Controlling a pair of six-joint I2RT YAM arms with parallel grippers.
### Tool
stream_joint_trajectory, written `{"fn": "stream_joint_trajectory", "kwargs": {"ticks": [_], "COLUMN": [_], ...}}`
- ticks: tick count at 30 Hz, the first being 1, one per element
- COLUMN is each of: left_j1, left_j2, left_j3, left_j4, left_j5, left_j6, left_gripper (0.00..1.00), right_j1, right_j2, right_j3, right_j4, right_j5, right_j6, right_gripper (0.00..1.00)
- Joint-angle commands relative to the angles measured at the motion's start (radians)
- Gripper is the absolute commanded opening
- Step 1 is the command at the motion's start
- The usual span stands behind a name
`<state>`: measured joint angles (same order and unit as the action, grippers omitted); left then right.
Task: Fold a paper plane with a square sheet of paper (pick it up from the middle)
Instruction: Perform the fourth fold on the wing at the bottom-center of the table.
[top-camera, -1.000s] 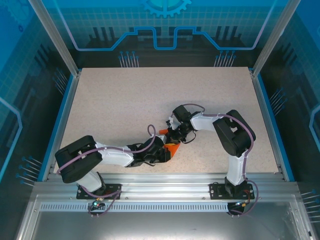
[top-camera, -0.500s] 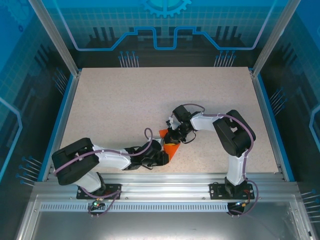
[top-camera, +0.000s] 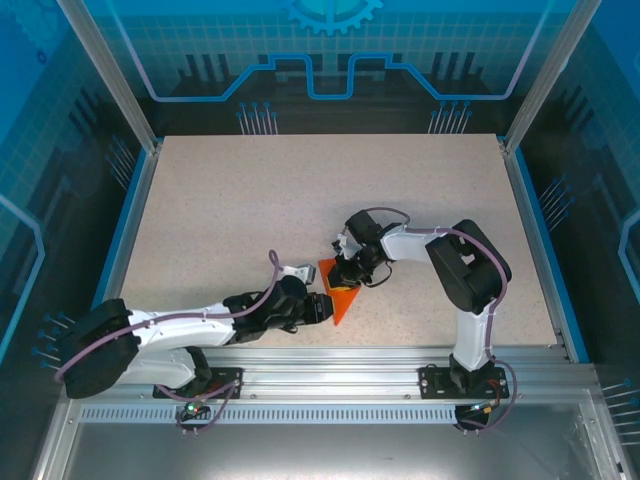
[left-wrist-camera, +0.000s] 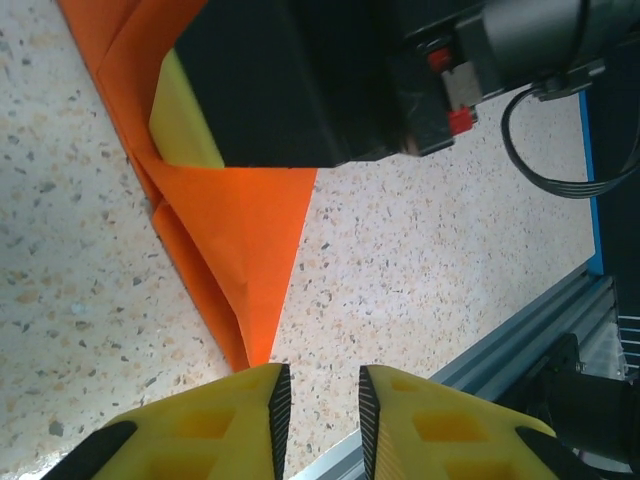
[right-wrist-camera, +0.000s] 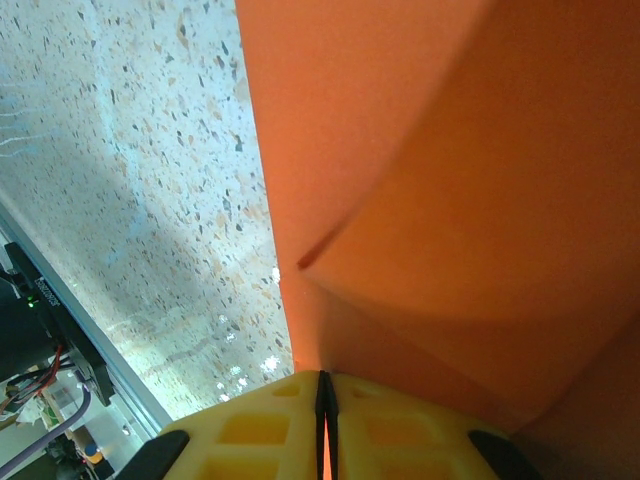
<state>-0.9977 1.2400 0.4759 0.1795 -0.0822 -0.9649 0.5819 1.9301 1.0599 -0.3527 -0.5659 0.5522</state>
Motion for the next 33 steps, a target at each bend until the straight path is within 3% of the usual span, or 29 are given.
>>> {"fn": "stream_joint_trajectory", "kwargs": {"ticks": [1,12,22,33], "left_j1": [0.004,0.015,0.022,0.021], "left_j2": [0.045,0.303,0.376,0.429], "left_j3": [0.071,0.205,0.163,0.075], "left_j4": [-0.027,0.033,0.051,0.172], "left_j5": [-0.007,0.040,0.036,0.106], "left_j6": [0.076,0.139,0.116,0.043], "left_gripper": [0.27,0.18,0.15,0.13], "right_j1": [-0.007,-0.007,-0.010,-0.010], "right_j2": [0.006,0.009,0.017,0.021], "right_j3": [-0.006,-0.007,-0.005,-0.002], "right_j4": [-0.046,-0.042,-0.040,-0.042], "right_j5": [0.054,0.054,0.055,0.058], "right_j6": [-0.016,-0.015,-0.015,-0.014], "right_gripper": [0.12,0.12,0.12,0.12]}}
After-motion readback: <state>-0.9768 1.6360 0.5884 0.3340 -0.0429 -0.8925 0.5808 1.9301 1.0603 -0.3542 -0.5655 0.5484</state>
